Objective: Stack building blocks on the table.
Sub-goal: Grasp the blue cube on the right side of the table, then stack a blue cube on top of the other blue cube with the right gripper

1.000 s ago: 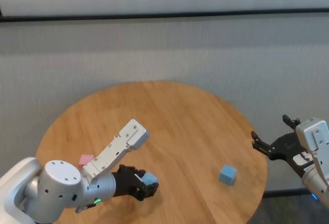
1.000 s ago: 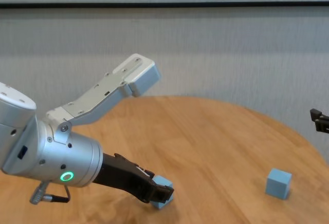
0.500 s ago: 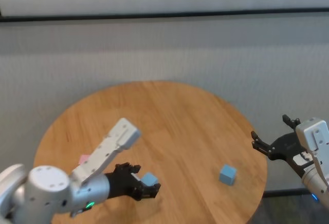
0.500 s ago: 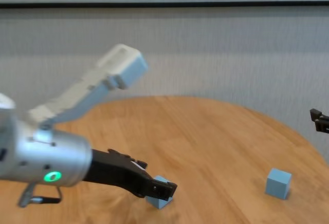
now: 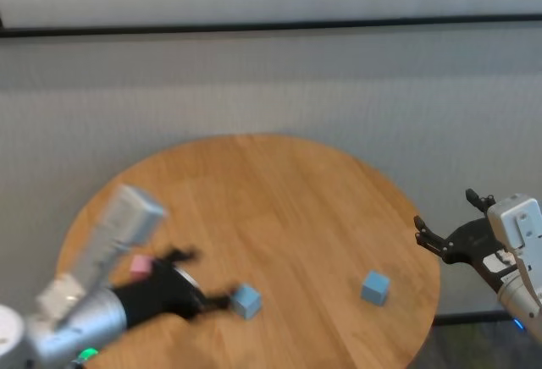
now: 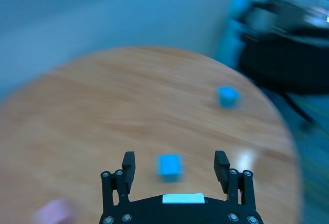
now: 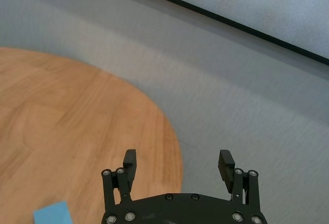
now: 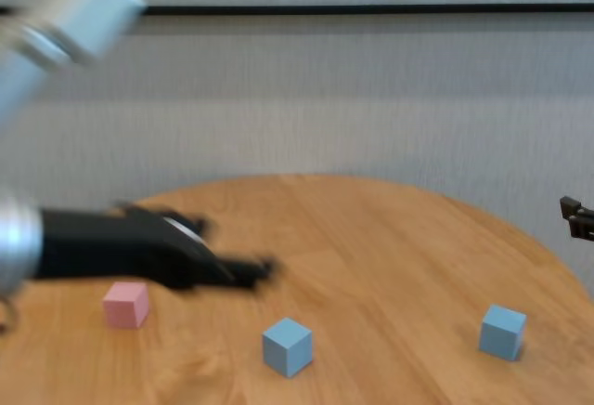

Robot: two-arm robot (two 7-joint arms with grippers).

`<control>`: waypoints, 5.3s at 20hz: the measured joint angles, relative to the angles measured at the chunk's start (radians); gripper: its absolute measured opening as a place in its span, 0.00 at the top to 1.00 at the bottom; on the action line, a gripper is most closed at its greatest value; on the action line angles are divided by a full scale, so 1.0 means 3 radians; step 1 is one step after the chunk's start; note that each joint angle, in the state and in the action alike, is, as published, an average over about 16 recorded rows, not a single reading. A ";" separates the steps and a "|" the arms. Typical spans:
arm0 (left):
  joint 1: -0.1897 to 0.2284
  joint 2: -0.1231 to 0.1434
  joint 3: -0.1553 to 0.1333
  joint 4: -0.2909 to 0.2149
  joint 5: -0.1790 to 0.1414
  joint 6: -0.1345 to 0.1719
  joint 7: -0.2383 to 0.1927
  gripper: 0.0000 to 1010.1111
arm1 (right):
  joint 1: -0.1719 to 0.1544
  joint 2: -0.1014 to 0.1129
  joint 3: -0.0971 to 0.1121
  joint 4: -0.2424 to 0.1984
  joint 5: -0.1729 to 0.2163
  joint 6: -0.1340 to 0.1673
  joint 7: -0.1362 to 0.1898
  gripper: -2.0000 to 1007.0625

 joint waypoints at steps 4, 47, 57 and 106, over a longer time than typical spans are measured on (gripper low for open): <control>0.0272 -0.0035 -0.0270 -0.0203 0.0080 -0.0252 0.0458 0.01 | 0.0000 0.0000 0.0000 0.0000 0.0000 0.0000 0.0000 0.00; 0.0523 -0.0216 -0.0560 -0.0264 0.0268 -0.0518 0.1082 0.01 | 0.0149 -0.0145 -0.0194 0.0175 0.0063 0.0905 0.1126 0.00; 0.0521 -0.0214 -0.0558 -0.0264 0.0264 -0.0515 0.1078 0.01 | 0.0230 -0.0248 -0.0163 0.0378 0.0028 0.0861 0.1255 0.00; 0.0519 -0.0213 -0.0558 -0.0264 0.0260 -0.0512 0.1077 0.01 | 0.0155 -0.0410 -0.0180 -0.0279 -0.0125 0.1095 0.1230 0.62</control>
